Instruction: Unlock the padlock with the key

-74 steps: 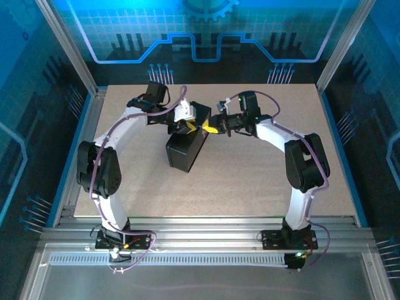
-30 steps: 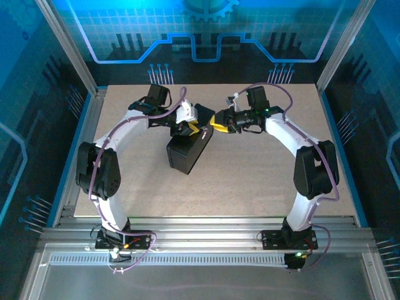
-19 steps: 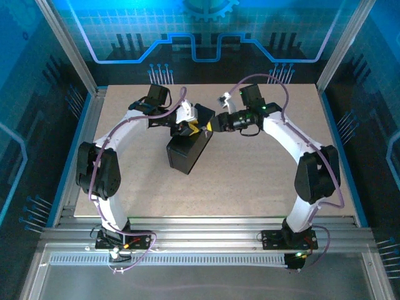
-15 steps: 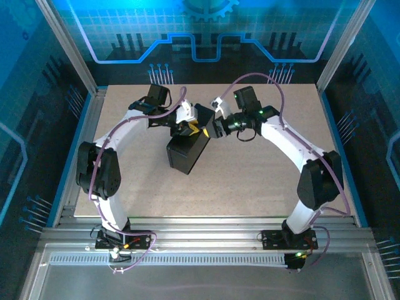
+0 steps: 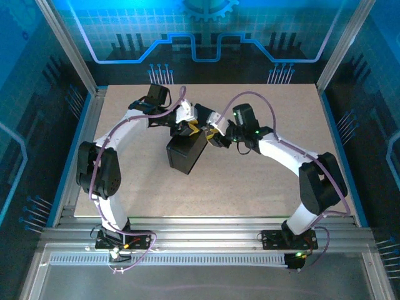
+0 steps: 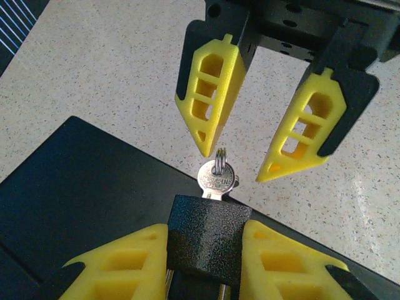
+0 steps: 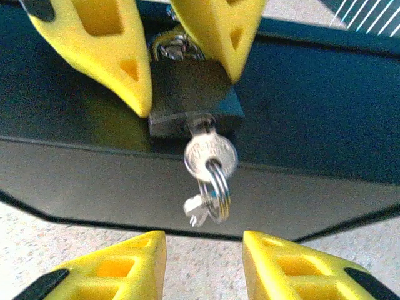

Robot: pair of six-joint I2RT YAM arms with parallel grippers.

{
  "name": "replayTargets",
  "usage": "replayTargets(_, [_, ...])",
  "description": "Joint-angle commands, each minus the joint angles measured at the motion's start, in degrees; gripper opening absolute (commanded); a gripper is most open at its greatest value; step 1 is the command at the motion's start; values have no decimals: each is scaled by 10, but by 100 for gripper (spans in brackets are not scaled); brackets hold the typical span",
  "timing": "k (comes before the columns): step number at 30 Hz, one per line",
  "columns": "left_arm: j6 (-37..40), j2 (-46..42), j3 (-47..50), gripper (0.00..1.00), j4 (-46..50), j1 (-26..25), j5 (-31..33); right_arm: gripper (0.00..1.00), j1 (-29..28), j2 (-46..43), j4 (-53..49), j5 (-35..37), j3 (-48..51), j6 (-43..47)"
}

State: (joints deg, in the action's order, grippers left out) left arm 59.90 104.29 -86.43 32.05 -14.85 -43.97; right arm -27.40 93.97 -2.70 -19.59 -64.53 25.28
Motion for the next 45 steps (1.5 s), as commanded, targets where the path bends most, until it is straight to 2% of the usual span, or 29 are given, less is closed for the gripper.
replayTargets(1, [1,29,8,22,61,-1,-11,37,-12,-13,106,41,4,35])
replayTargets(10, [2,24,12,22,62,1,-14,33,-25,-3,99,49,-9,57])
replayTargets(19, [4,23,12,21,63,1,-20,5,-37,-2,114,49,-8,65])
replayTargets(23, [-1,23,13,21,58,0,-22,0,-37,-8,99,30,-12,52])
replayTargets(27, [-7,23,18,21,47,0,-23,0,-35,-13,56,-36,-38,-8])
replayTargets(32, [-14,18,29,21,32,-1,-24,0,-16,19,-32,-168,-107,-155])
replayTargets(37, [-16,18,31,21,27,-1,-20,0,9,50,-73,-224,-143,-270])
replayTargets(39, [-19,16,31,26,24,0,-17,0,12,55,-97,-226,-148,-273])
replayTargets(41, [-30,9,39,36,7,0,-10,0,15,62,-127,-227,-154,-267])
replayTargets(45, [-72,-14,52,48,-40,10,-25,0,27,70,-162,-224,-159,-271])
